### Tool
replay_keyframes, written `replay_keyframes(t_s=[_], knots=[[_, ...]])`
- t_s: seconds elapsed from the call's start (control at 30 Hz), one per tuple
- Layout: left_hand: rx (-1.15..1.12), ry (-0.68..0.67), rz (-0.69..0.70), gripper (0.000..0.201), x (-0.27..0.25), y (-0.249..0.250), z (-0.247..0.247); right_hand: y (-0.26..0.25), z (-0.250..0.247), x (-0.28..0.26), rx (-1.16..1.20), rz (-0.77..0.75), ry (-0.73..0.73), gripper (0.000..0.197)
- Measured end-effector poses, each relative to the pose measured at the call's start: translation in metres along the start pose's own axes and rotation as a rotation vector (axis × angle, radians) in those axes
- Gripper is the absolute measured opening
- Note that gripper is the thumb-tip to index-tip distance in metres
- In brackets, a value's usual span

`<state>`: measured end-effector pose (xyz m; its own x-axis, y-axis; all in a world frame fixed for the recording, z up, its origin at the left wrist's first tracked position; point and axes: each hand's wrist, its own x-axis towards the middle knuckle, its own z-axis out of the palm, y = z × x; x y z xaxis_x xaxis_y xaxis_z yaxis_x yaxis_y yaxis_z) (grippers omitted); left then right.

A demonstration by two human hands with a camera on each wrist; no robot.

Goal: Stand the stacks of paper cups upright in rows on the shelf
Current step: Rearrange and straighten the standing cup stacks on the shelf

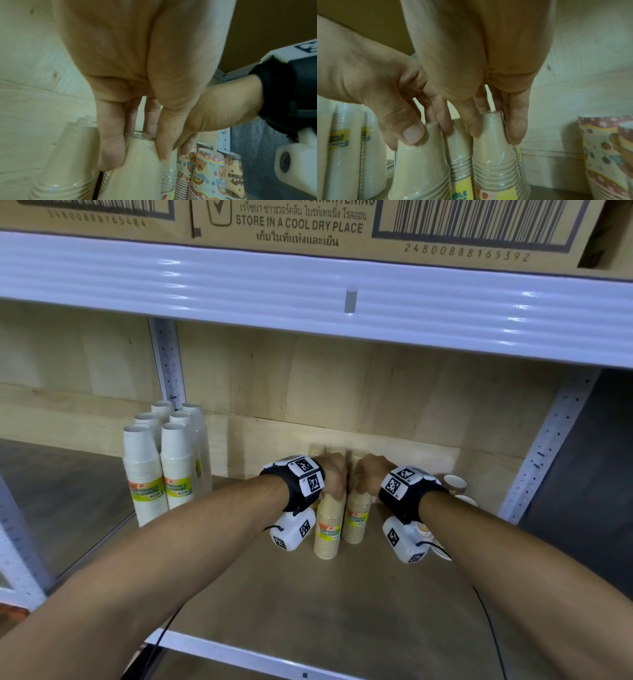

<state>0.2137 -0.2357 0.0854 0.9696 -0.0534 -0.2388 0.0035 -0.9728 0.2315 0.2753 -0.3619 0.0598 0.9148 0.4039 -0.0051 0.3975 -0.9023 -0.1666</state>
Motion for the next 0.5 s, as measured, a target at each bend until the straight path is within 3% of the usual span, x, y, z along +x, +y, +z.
replay_keyframes(t_s=[0.17, 0.5], knots=[[-0.095, -0.003, 0.032, 0.040, -0.006, -0.001, 0.000, -0.003, -0.002, -0.002, -0.002, -0.024, -0.030, 0.004], [-0.059, 0.091, 0.000, 0.038, -0.027, -0.008, -0.026, -0.026, -0.027, -0.003, 0.026, 0.031, 0.070, 0.034]])
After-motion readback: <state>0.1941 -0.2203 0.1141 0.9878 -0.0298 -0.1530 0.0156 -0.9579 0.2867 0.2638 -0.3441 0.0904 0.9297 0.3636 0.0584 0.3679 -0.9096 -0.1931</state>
